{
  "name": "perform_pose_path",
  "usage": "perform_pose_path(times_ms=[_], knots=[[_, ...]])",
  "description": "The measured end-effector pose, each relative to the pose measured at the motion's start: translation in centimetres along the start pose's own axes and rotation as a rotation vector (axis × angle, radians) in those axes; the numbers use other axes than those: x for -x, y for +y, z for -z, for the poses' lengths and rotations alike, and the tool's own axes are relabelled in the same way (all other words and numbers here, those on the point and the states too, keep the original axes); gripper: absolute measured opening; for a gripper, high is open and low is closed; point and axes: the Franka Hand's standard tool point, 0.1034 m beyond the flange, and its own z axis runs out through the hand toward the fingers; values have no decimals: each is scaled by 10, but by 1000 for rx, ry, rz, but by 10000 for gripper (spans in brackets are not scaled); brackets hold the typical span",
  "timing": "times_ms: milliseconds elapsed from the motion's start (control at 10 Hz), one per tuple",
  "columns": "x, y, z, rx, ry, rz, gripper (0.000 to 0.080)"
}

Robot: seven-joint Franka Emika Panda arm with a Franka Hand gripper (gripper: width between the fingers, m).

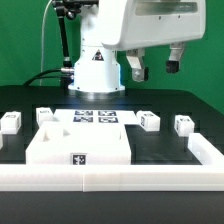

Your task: Assemble one leg

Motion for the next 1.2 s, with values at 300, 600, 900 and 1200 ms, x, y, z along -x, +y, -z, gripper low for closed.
perform_pose_path(times_ms=[300, 600, 900, 1200], knots=[[0, 0, 0, 0, 0, 0, 650], [0, 0, 0, 0, 0, 0, 650], [0, 0, -1, 0, -1, 0, 650], [22, -13, -24, 28, 19, 217, 650]])
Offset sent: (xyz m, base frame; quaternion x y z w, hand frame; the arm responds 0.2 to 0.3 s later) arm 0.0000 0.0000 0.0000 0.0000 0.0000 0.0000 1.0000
